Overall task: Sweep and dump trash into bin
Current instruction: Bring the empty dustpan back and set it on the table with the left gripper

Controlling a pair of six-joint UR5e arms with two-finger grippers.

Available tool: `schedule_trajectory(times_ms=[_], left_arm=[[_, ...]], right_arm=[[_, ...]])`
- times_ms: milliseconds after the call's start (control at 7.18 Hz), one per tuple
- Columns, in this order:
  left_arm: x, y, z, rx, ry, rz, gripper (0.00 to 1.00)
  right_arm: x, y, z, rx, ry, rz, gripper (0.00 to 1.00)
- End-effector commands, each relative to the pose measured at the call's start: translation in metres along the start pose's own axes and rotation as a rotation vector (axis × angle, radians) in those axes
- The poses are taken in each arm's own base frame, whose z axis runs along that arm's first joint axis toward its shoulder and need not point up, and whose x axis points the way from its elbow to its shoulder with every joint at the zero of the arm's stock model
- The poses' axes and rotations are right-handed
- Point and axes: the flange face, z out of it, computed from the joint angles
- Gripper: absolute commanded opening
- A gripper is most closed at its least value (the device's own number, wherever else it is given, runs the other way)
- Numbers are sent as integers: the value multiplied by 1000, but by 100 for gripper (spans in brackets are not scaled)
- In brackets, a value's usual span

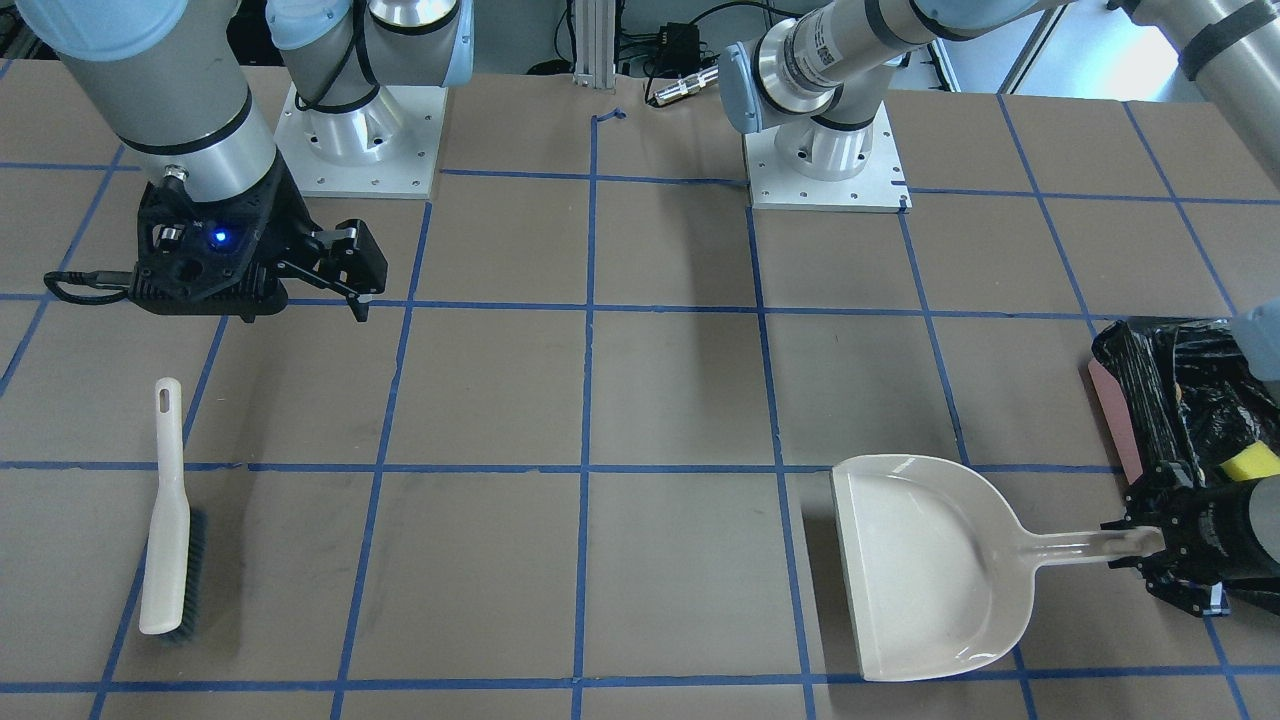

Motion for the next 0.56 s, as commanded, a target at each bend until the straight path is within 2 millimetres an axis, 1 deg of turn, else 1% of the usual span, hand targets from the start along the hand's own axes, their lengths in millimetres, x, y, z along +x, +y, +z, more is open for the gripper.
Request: schedule_trajectory(times_ms=[0, 279, 418], left_arm=[[3, 28, 16, 11, 0, 39, 0], [-5, 34, 31, 18, 20, -17, 0], [-8, 36, 34, 22, 21, -28, 0]], right_arm=[[-1, 0, 6, 12, -13, 0, 99], [-1, -1, 6, 21, -13, 0, 99], [-1, -2, 6, 23, -13, 0, 99]])
